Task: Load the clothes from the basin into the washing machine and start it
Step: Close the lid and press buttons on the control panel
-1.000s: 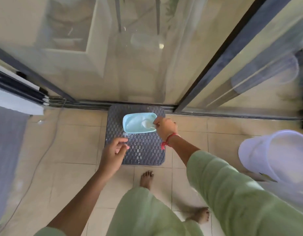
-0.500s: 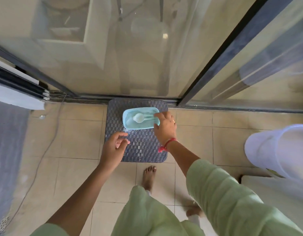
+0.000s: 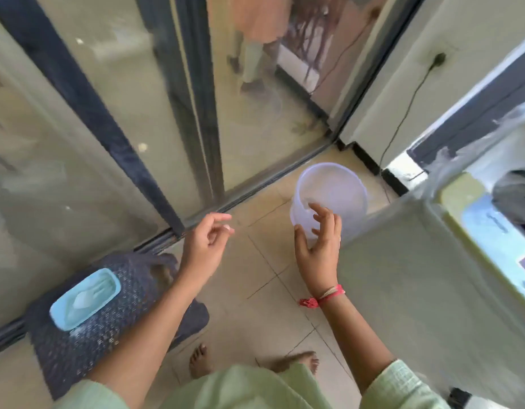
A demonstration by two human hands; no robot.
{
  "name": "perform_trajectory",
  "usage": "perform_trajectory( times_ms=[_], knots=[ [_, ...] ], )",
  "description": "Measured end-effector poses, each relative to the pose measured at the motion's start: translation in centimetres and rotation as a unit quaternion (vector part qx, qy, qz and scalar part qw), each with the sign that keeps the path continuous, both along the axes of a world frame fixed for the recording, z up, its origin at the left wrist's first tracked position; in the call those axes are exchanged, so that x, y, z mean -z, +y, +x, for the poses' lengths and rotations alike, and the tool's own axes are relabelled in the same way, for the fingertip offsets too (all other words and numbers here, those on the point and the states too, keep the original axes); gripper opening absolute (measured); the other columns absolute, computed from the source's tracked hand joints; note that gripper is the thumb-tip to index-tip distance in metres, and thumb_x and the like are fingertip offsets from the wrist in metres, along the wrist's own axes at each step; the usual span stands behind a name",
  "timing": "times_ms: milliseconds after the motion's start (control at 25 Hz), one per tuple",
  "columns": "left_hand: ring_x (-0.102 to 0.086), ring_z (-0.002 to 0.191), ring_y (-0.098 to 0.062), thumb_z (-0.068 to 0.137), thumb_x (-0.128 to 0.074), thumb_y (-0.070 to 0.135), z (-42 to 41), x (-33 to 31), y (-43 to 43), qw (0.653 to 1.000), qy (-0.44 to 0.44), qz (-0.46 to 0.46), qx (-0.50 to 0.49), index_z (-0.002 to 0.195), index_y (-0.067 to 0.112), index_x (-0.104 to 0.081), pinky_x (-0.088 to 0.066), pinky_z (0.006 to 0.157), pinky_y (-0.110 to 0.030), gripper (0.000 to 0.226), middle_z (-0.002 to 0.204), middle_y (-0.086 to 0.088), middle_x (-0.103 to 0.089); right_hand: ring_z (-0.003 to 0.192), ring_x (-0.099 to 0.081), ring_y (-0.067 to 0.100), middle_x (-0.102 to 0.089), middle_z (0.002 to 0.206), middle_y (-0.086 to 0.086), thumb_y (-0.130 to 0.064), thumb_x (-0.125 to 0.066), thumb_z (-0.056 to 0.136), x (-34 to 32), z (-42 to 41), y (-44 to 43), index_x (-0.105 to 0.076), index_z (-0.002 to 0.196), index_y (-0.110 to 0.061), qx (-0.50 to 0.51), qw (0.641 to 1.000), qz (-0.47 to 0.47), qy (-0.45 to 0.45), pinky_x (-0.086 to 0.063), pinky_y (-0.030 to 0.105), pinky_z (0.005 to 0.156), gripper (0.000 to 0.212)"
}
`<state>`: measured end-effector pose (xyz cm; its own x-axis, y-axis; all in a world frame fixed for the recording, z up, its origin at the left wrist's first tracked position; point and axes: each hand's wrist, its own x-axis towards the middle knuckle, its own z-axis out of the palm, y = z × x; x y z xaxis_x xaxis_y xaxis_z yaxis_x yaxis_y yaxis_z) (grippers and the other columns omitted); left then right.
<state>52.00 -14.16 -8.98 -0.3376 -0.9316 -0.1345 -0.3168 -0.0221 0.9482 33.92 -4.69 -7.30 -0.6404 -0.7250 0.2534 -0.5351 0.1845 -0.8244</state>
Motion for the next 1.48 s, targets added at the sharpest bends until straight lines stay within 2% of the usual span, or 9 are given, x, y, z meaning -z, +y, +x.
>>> perform_trajectory(
  times_ms=[360,480,640,840,1040,1120,1240,1360,1480],
  knots=[
    [-0.066,0.085,-0.006,0.087,-0.057,0.021,-29.4,-8.1,12.2,0.955,0.052,-0.082,0.281,0.097,0.034,-0.060,-0.049,0.080,-0.027,0.017,0.081,0.017,-0.069,0.104,-0.051,0.014,-0.048,0.114,-0.007,-0.006,-0.058,0.084,-8.4,-20.7,17.9,-0.046,0.120,-0.027,0.244,0.958,-0.143,0.040,-0.043,0.019,0.085,0.043],
    [-0.066,0.084,-0.009,0.077,-0.051,0.042,-35.5,-10.2,14.8,0.932,0.061,-0.109,0.340,0.094,0.042,-0.060,-0.050,0.078,-0.029,0.019,0.081,0.016,-0.070,0.102,-0.051,0.015,-0.047,0.111,-0.010,-0.004,-0.059,0.083,-9.4,-25.7,22.5,-0.049,0.120,-0.022,0.321,0.932,-0.153,0.072,-0.047,0.027,0.082,0.043],
    [-0.067,0.085,-0.007,0.077,-0.051,0.041,-42.6,-12.5,16.9,0.899,0.059,-0.143,0.409,0.091,0.040,-0.061,-0.052,0.079,-0.032,0.017,0.082,0.019,-0.069,0.103,-0.050,0.014,-0.042,0.114,-0.023,-0.005,-0.058,0.081,-10.1,-30.0,26.3,-0.048,0.120,-0.026,0.386,0.904,-0.171,0.071,-0.050,0.035,0.080,0.044],
    [-0.066,0.088,-0.005,0.082,-0.054,0.030,-50.3,-15.7,16.9,0.868,0.086,-0.190,0.450,0.099,0.029,-0.063,-0.053,0.081,-0.032,0.019,0.087,0.013,-0.070,0.104,-0.051,0.015,-0.045,0.111,-0.013,-0.006,-0.060,0.083,-12.5,-35.7,27.2,-0.050,0.119,-0.023,0.420,0.879,-0.188,0.123,-0.050,0.044,0.084,0.042],
    [-0.059,0.086,0.011,0.089,-0.058,0.016,-58.9,-20.0,15.0,0.837,0.132,-0.281,0.450,0.099,0.032,-0.060,-0.041,0.074,-0.005,0.019,0.094,0.017,-0.065,0.107,-0.051,0.023,-0.039,0.111,-0.022,-0.006,-0.061,0.084,-16.6,-43.4,26.0,-0.047,0.123,-0.020,0.407,0.858,-0.189,0.248,-0.048,0.049,0.086,0.044],
    [-0.055,0.089,0.015,0.090,-0.057,0.017,-61.2,-21.7,14.5,0.830,0.137,-0.296,0.452,0.103,0.028,-0.061,-0.038,0.073,-0.002,0.018,0.097,0.018,-0.064,0.109,-0.051,0.024,-0.037,0.115,-0.019,-0.006,-0.060,0.084,-17.6,-45.8,25.4,-0.047,0.124,-0.018,0.412,0.855,-0.187,0.255,-0.048,0.050,0.087,0.043],
    [-0.054,0.094,0.009,0.090,-0.057,0.016,-64.4,-24.1,13.7,0.812,0.150,-0.339,0.451,0.109,0.021,-0.060,-0.037,0.078,-0.007,0.020,0.106,0.011,-0.063,0.113,-0.047,0.020,-0.044,0.120,-0.002,-0.011,-0.058,0.084,-19.1,-48.9,24.7,-0.051,0.123,-0.010,0.434,0.833,-0.201,0.277,-0.046,0.043,0.095,0.040],
    [-0.053,0.110,-0.013,0.089,-0.058,0.019,-67.8,-26.4,12.8,0.796,0.157,-0.399,0.428,0.116,0.019,-0.058,-0.039,0.089,-0.023,0.026,0.117,0.004,-0.058,0.116,-0.040,0.010,-0.049,0.121,0.014,-0.014,-0.058,0.083,-22.0,-52.2,23.9,-0.051,0.123,-0.005,0.441,0.815,-0.180,0.330,-0.032,0.016,0.103,0.041],
    [-0.048,0.117,-0.023,0.088,-0.057,0.027,-71.9,-28.4,12.1,0.793,0.141,-0.440,0.398,0.123,0.019,-0.052,-0.040,0.095,-0.037,0.037,0.127,-0.004,-0.051,0.126,-0.038,0.021,-0.041,0.138,0.013,-0.030,-0.058,0.087,-25.0,-57.1,23.7,-0.039,0.134,-0.016,0.471,0.788,-0.061,0.391,-0.031,0.034,0.107,0.053]
  ],
)
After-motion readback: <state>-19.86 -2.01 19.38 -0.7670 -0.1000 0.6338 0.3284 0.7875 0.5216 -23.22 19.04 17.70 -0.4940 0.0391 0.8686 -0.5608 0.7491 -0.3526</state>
